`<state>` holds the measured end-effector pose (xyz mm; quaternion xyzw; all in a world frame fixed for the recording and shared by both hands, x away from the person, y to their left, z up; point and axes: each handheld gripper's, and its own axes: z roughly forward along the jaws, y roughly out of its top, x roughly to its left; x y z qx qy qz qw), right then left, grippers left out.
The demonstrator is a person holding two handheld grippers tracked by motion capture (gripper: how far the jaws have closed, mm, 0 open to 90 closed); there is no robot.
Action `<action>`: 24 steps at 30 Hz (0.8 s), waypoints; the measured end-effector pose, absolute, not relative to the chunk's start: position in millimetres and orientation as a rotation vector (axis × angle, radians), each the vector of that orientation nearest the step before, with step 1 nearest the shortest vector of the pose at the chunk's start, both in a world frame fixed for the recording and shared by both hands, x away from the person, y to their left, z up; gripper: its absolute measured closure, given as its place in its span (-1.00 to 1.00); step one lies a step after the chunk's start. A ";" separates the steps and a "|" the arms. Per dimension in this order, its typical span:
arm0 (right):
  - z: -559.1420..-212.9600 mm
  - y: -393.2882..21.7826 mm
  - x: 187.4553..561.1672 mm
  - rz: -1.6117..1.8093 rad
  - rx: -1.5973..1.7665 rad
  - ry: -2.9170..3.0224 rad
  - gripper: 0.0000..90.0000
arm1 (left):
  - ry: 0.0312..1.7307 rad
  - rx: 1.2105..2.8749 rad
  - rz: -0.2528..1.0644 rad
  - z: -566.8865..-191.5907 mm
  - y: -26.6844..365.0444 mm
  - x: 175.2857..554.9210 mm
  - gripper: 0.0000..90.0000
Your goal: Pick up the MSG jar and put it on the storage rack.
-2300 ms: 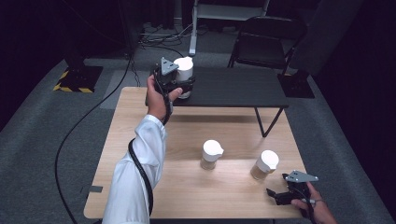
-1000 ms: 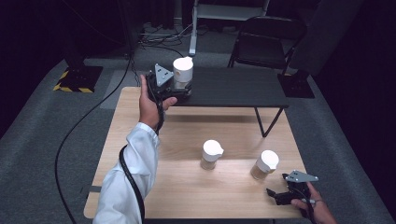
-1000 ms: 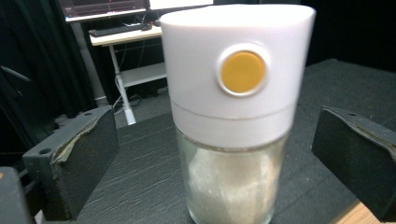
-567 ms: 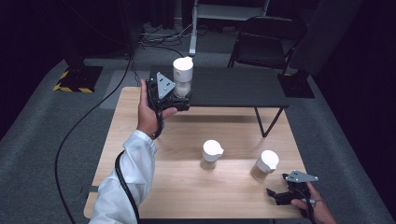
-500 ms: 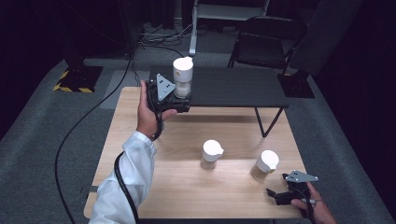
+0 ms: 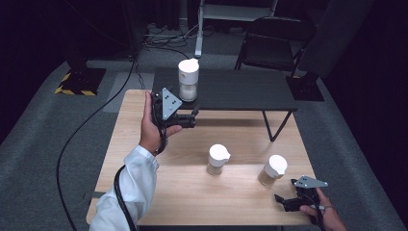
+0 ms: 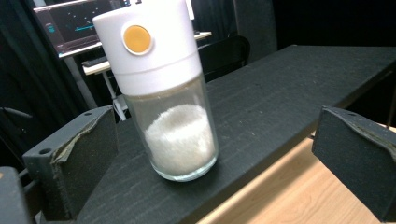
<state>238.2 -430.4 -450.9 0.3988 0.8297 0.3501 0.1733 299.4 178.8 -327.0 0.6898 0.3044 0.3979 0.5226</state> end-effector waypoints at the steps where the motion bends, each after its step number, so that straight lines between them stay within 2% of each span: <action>1: -450.9 -430.4 238.1 0.993 1.131 2.353 -1.00 | 0.722 1.655 0.959 -328.7 179.1 297.0 -0.99; 11: -450.9 -430.4 238.1 0.993 1.131 2.353 -1.00 | 0.696 1.697 0.988 -344.7 184.5 279.5 -1.00; 14: -450.8 -430.0 237.6 0.991 1.134 2.351 -1.00 | 0.674 1.743 1.030 -347.8 183.7 273.9 -0.99; 24: -450.7 -429.8 237.2 0.990 1.137 2.349 -1.00 | 0.620 1.830 1.050 -358.4 186.5 258.7 -0.99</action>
